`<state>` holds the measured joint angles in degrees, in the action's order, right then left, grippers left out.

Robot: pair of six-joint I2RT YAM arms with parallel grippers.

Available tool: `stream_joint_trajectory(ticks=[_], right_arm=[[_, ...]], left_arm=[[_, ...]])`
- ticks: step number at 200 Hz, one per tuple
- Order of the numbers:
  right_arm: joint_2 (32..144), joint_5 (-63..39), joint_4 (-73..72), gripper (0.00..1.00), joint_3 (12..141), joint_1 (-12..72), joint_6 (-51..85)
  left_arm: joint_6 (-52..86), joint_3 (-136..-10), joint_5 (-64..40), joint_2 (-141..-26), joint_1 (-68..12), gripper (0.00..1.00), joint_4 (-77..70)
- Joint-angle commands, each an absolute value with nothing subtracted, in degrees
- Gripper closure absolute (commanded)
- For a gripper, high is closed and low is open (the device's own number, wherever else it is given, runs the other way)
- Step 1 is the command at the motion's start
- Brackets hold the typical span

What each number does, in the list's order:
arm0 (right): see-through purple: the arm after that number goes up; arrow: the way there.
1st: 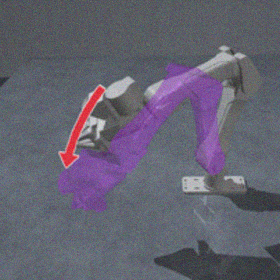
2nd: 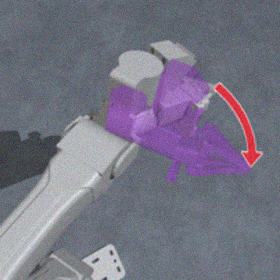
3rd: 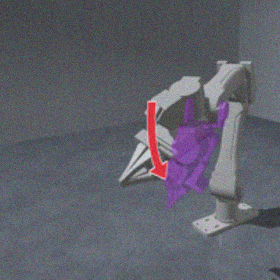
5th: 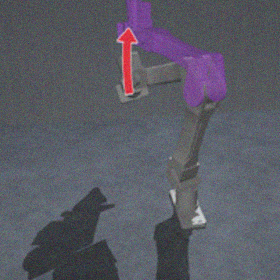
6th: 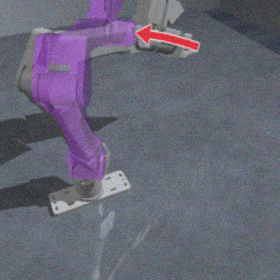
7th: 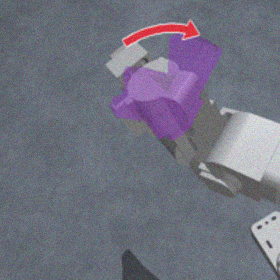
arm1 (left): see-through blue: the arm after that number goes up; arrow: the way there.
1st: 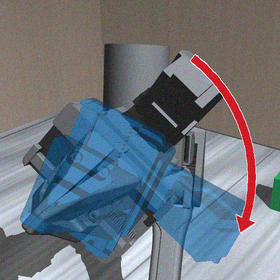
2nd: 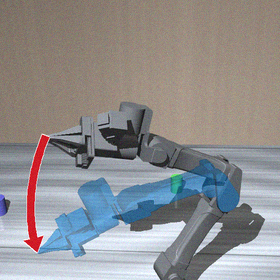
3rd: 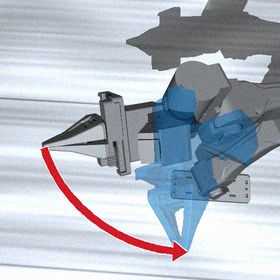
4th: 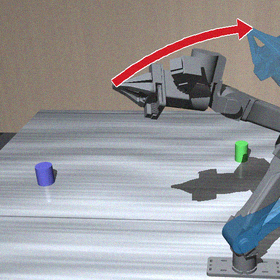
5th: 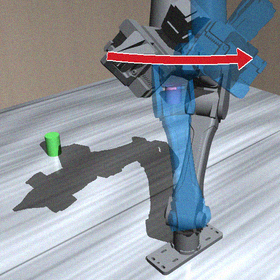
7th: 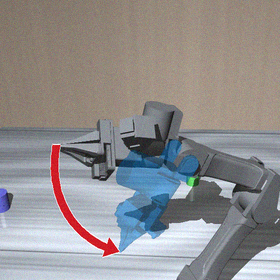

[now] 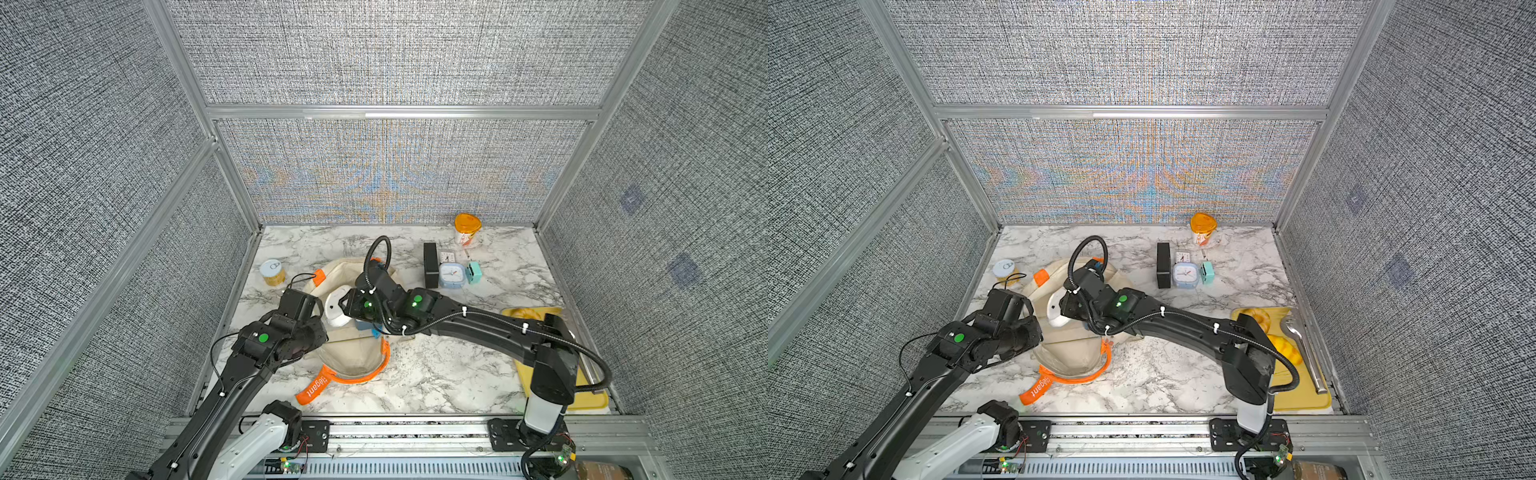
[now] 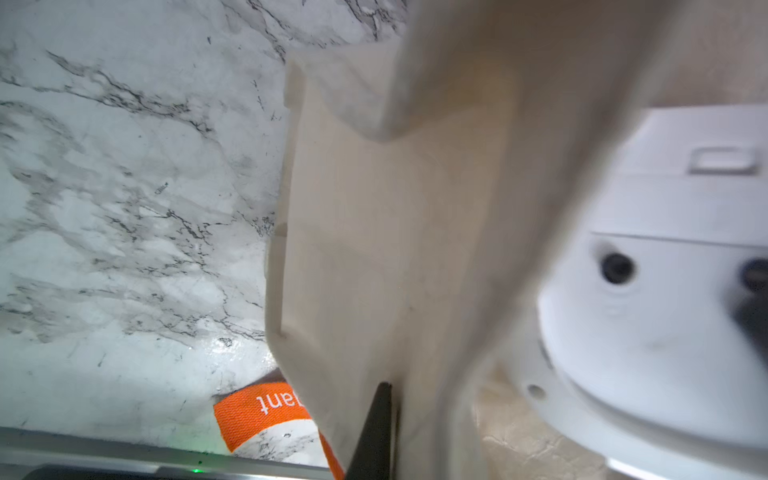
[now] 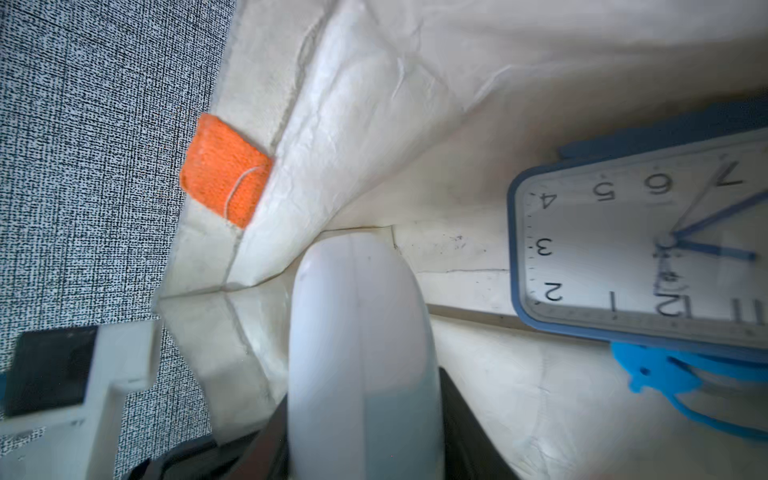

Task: Take the alarm clock out of the canvas bag
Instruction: Pick up the alarm from the canvas bag.

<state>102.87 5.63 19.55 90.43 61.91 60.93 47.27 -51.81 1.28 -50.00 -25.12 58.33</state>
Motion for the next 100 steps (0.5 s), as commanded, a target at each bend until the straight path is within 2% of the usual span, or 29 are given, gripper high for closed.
stream_joint_trajectory(ticks=[1, 44, 100], right_arm=[[100.07, 8.91, 26.21, 0.58, 91.34, 61.74, 55.19], [91.62, 13.9, 35.1, 0.58, 92.92, 60.2, 48.97], [78.45, 17.61, 49.53, 0.57, 90.73, 51.29, 45.63]], left_arm=[[46.0, -51.68, -0.68, -49.72, -25.13, 1.0, 56.89], [44.78, -52.77, 0.12, -49.91, -25.11, 1.0, 56.07], [44.15, -53.62, 1.79, -50.77, -25.0, 1.0, 54.25]])
